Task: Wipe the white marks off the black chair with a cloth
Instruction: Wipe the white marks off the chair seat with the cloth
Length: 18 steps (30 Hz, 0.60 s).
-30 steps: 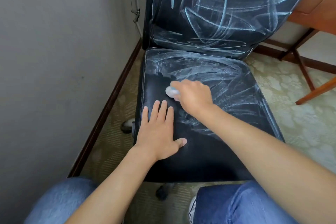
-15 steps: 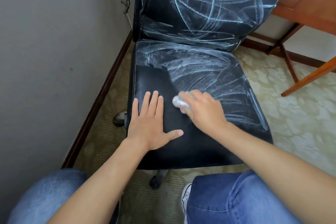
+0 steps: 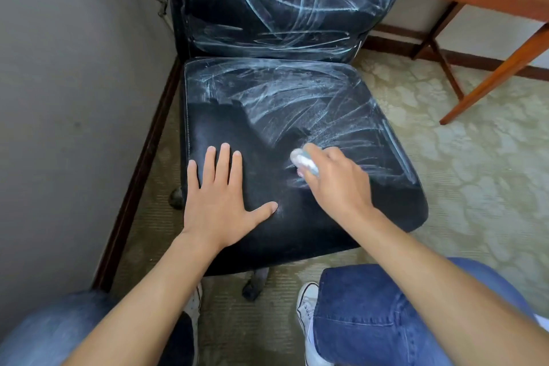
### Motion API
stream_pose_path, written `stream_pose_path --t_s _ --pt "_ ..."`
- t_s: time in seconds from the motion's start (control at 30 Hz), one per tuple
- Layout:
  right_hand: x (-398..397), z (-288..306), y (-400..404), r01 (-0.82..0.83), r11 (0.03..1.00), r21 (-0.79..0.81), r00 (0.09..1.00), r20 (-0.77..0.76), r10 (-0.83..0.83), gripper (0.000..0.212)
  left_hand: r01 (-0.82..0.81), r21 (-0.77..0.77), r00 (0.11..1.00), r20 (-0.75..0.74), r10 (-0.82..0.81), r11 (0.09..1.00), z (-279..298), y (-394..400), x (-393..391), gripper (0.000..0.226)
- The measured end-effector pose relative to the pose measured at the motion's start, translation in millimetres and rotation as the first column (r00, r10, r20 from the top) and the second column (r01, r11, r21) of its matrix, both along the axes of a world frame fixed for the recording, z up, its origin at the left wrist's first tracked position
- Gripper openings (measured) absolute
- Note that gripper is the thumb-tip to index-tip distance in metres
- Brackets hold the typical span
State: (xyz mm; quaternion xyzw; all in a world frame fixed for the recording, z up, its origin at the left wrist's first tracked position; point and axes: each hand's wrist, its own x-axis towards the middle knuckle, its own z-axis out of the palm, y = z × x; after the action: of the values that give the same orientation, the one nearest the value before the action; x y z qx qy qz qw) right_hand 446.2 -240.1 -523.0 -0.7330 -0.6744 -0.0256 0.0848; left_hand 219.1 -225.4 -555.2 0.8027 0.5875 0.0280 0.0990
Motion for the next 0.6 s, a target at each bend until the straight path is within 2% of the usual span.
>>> stream_pose_path --t_s 0.1,0.17,0.23,0.3,0.37,0.4,0.43,0.5,0.57,0.6 --pt "48 3 1 0.322 0.946 -0.028 0.946 -0.028 -0.323 0.031 0.064 0.073 0.998 -0.025 -0.062 0.995 -1 -6 10 0.11" --pt "44 -2 -7 0.35 0.937 -0.004 0.935 -0.054 -0.35 0.029 0.112 0.101 0.993 -0.049 -0.107 0.989 -3 -12 22 0.1" --pt "14 -4 -19 0.25 0.967 0.041 0.963 -0.113 -0.244 0.022 0.103 0.091 0.992 -0.081 -0.096 0.991 -5 -16 35 0.099" --pt "-20 -8 -34 0.02 0.997 0.074 0.987 -0.163 -0.008 0.021 0.087 0.094 0.99 -0.116 -0.076 0.992 -7 -17 40 0.102" --pt "-35 -13 -46 -0.153 0.986 0.066 0.983 -0.093 0.159 0.033 0.092 0.116 0.988 -0.135 -0.076 0.989 -10 -17 40 0.103" --pt "-27 -13 -45 -0.173 0.982 0.075 0.981 -0.074 0.179 0.038 0.097 0.125 0.987 -0.141 -0.079 0.987 -10 -17 39 0.103" --pt "-14 -12 -41 -0.138 0.987 0.088 0.988 -0.057 0.143 0.041 0.098 0.132 0.986 -0.144 -0.079 0.986 -10 -17 39 0.102" --pt "22 -12 -33 0.055 0.996 0.066 0.998 -0.019 -0.053 0.041 0.087 0.136 0.987 -0.146 -0.067 0.987 -10 -18 39 0.1" --pt "65 -11 -27 0.322 0.946 0.022 0.946 -0.037 -0.322 0.039 0.071 0.128 0.986 -0.16 -0.05 0.989 -9 -19 42 0.1" --pt "75 -11 -28 0.405 0.914 0.019 0.913 -0.067 -0.403 0.038 0.063 0.124 0.985 -0.166 -0.042 0.99 -9 -19 44 0.1"
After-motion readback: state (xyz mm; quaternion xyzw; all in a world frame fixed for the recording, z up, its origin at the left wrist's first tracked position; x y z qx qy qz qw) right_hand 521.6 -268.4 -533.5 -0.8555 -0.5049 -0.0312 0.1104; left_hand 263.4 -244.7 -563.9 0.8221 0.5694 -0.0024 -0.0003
